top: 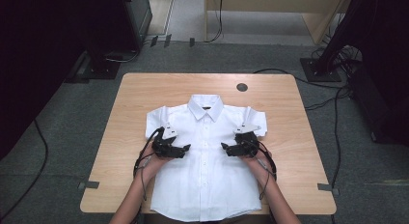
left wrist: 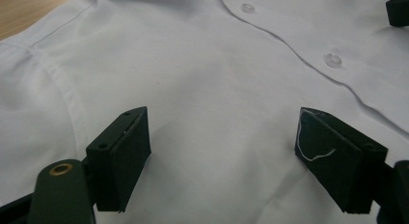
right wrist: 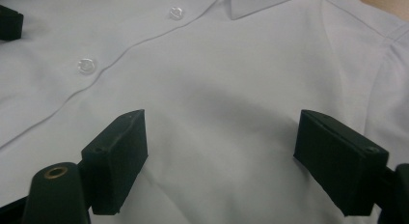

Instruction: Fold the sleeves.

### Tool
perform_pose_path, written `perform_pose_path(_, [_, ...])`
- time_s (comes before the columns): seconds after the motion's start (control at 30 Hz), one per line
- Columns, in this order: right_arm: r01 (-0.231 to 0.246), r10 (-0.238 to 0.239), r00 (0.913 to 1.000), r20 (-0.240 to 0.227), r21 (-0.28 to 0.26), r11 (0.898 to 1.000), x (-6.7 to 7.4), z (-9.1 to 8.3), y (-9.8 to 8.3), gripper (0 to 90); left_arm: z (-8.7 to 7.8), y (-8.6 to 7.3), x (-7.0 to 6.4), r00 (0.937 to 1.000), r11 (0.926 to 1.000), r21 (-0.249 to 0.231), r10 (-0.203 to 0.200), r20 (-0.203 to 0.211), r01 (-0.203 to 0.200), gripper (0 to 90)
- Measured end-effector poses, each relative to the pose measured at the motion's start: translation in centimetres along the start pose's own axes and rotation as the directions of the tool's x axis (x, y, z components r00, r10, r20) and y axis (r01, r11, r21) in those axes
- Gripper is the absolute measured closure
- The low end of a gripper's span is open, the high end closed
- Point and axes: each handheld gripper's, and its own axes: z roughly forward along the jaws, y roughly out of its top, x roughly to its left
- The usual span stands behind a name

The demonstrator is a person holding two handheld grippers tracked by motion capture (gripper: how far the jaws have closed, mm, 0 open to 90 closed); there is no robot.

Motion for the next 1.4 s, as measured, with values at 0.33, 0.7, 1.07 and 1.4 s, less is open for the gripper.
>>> perform_pose_path(0.33, [0.002,-0.002,0.9998,0.020,0.003,1.000,0.0,0.4,0.0,19.2,0.3,0.0,0.0,0.9999,0.9997,0.020,-0.014,0.002,0.014,19.9])
perform_pose_path(0.7, [0.013,-0.013,0.9999,0.011,0.006,1.000,1.4,-0.9,-1.2,19.1,-1.1,-1.2,-1.7,0.9999,0.9997,0.022,-0.013,0.005,0.013,19.9])
perform_pose_path(1.07, [0.003,-0.002,1.0000,0.004,-0.010,1.000,0.9,-1.2,-0.7,19.3,-0.9,-0.7,-1.3,0.9999,0.9998,0.015,0.009,0.013,-0.009,19.9])
perform_pose_path(1.4, [0.025,-0.025,0.9991,0.034,-0.002,1.000,0.3,0.3,0.2,19.4,0.4,0.1,-0.4,0.9999,0.9997,0.016,0.016,-0.006,-0.016,19.9])
